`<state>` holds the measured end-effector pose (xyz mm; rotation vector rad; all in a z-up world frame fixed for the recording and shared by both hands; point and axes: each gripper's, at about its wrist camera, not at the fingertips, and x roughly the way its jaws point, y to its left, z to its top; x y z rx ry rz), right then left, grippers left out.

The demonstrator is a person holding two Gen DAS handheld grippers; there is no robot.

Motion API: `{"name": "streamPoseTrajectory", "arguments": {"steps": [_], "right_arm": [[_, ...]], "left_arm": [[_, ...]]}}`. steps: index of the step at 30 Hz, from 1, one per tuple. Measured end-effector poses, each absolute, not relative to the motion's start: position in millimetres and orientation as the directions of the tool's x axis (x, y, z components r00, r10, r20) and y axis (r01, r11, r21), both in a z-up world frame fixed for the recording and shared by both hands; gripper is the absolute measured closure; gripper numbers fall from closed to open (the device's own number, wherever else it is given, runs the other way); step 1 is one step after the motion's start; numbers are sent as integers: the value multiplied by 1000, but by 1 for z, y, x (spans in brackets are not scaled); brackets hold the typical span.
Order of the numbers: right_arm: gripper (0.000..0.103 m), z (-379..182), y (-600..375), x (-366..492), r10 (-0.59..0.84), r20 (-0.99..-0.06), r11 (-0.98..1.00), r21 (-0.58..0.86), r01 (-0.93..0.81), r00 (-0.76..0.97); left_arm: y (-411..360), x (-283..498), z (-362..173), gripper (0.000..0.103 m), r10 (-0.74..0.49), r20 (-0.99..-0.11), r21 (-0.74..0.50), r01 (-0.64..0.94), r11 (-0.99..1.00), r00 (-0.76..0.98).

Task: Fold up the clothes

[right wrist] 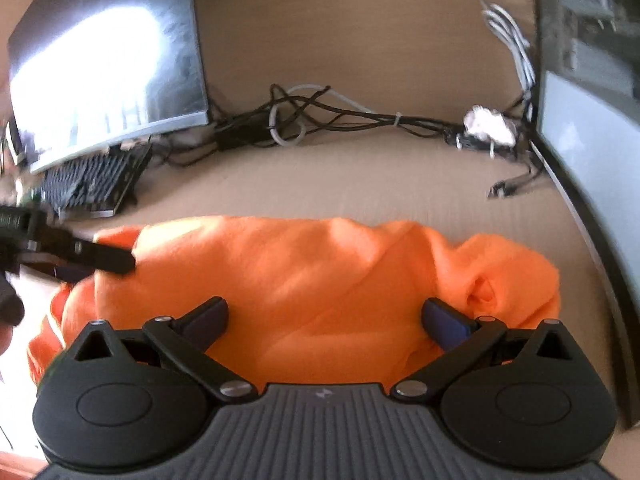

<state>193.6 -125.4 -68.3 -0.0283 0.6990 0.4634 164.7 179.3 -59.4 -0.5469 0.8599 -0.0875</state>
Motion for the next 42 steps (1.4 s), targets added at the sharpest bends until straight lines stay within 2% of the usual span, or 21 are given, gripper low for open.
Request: {"name": "streamPoseTrajectory", "arguments": {"steps": [3,8,10,12,15,18,21,23,25,31,35,37,39,41,42], "right_arm": [[0,-38,-127,173,436,-571,871,74,-486,696],[0,-12,-112,166,439,-519,883,99,-459,733],[7,-17,-91,171,434,-532,882,85,-464,727],[25,-32,-69,174,412,-577,881,55,-469,705],[27,-63,-49,170,368,-647,869,-16,-494,668],[27,-75,-45,157,351,-623,841,-119,-528,699],[26,-68,-48,157,378,-619,844,-75,-531,689],[26,-60,-45,152,394,-605,837,-75,-542,692],[26,-50,-39,142,416,-585,812,-105,-574,696],[17,-38,-5,111,586,-552,658,-101,-746,593],[15,-46,16,103,573,-557,638,-157,-754,601],[9,-49,20,105,556,-556,658,-160,-736,618],[8,-50,23,102,548,-556,667,-162,-727,626],[8,-46,23,93,573,-530,653,-166,-739,625],[4,-44,23,88,586,-513,641,-179,-746,626]], "left_arm": [[194,145,-46,8,-252,-675,-495,-172,852,694],[225,114,-47,8,-155,-747,-454,-326,829,647],[237,110,-51,9,-146,-760,-457,-362,812,633],[241,109,-53,14,-153,-760,-464,-362,809,631],[237,110,-56,18,-162,-757,-467,-349,813,633],[229,113,-64,32,-181,-760,-473,-341,812,625],[219,118,-68,53,-168,-760,-450,-322,833,628],[215,120,-67,79,-152,-761,-437,-325,839,630],[212,121,-59,85,-149,-742,-431,-295,853,653],[198,127,-24,85,-180,-688,-433,-199,879,703],[181,133,-15,85,-213,-687,-429,-150,891,695],[177,135,-16,85,-231,-690,-440,-145,886,686],[176,136,-19,85,-240,-697,-452,-155,879,675],[181,137,-22,86,-254,-695,-474,-164,865,673],[184,137,-22,86,-266,-691,-493,-169,854,672]]}}
